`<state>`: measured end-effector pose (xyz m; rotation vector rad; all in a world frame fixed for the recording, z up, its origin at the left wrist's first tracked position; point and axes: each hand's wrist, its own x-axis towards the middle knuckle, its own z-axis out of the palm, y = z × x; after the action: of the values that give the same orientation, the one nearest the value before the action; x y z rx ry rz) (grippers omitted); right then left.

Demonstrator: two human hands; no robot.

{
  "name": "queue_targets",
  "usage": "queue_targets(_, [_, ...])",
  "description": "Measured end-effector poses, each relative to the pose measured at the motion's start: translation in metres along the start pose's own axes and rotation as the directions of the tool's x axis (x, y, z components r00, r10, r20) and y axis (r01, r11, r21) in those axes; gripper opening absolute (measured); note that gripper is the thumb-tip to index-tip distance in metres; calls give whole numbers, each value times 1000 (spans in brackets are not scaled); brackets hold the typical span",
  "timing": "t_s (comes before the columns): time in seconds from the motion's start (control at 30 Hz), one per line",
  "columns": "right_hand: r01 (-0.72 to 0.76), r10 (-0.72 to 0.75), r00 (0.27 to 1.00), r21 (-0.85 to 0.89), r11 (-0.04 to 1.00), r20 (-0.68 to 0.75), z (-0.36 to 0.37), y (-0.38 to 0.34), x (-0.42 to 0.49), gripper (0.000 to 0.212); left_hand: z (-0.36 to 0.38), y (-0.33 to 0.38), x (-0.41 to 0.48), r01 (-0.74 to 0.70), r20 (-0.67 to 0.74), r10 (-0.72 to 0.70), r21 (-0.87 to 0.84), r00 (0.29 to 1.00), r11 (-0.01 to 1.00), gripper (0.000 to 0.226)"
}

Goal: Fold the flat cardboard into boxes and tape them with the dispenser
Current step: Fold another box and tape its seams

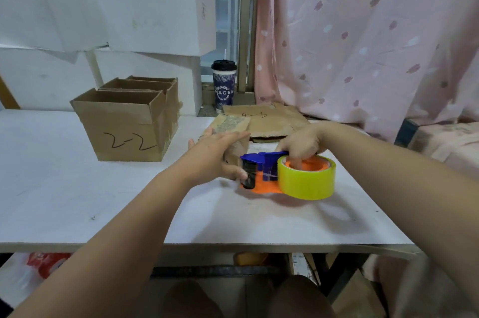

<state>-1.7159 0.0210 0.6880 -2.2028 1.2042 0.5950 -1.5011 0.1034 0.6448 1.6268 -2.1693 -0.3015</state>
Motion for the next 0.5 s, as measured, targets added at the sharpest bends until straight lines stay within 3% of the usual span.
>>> queue_targets(0.1, [37,-57,995,233,972,78,17,15,-2,27,-1,0,0,50,-6,-50,-6,999,999,102])
queue_targets(0.2, [118,-174,979,396,911,109,34,26,0,44,-6,-1,2,71,16,-72,29,997,997,104])
queue_targets(0.33, [194,-350,927,630,752,132,50,30,-4,48,-19,0,5,90,100,-94,45,990,995,99])
queue_targets(0.37, [197,-343,934,651,733,104,52,32,-3,43,-22,1,6,88,121,-92,37,988,995,96])
queue_targets(0.43, [215,-276,961,568,795,21,53,31,-4,32,-26,3,8,86,148,-91,40,985,995,93])
queue_targets(0.5, [232,-174,971,462,856,-165,52,37,6,25,-26,4,10,93,126,-102,78,987,993,93])
